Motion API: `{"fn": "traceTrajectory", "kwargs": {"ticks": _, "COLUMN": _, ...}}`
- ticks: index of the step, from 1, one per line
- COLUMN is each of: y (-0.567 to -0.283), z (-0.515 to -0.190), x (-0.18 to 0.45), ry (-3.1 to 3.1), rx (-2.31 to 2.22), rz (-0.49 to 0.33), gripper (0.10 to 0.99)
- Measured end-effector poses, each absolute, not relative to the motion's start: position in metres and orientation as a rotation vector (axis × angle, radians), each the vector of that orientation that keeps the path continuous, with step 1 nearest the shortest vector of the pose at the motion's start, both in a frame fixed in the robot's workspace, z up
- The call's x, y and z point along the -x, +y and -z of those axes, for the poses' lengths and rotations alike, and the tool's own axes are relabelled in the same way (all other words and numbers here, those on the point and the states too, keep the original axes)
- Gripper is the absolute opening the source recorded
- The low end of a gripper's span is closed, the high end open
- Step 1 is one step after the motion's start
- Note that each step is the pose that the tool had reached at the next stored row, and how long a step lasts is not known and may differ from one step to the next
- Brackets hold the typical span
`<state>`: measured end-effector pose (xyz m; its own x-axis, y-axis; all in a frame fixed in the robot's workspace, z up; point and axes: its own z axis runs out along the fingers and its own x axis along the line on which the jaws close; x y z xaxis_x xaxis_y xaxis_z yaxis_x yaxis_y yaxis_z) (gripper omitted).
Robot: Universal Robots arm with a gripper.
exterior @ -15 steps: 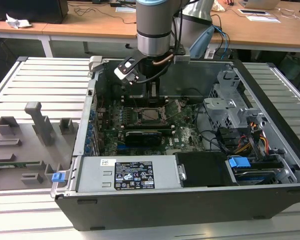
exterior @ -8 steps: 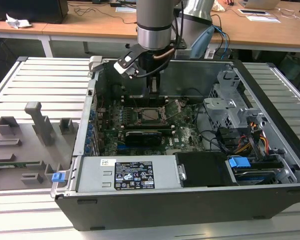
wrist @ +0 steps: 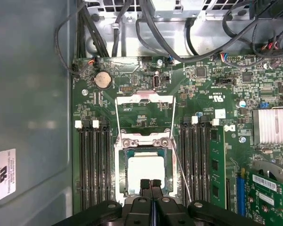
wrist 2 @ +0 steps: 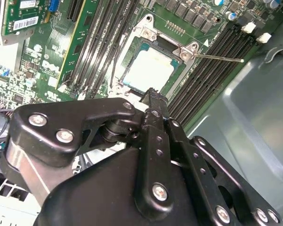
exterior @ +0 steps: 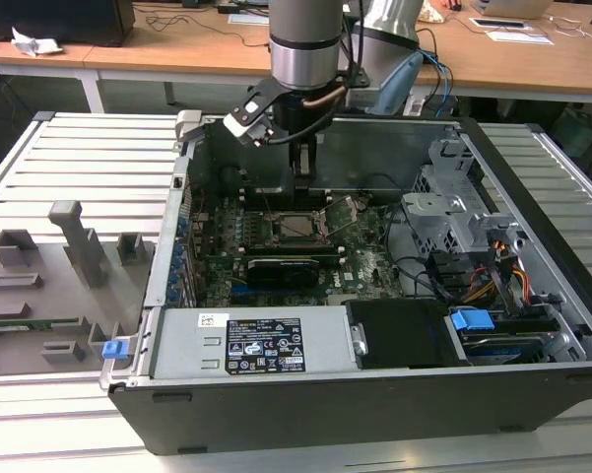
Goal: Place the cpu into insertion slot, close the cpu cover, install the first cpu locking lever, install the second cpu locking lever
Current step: 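Close the cpu cover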
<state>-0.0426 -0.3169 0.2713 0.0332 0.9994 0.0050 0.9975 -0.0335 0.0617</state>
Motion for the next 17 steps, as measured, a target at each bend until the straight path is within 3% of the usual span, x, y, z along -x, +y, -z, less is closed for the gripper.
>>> {"fn": "traceTrajectory", "kwargs": {"ticks": 17, "y": -0.315, "z": -0.300, "x": 0.042, "ry": 2.155, "rx": -2.228, "rz": -0.072, "gripper": 0.106}}
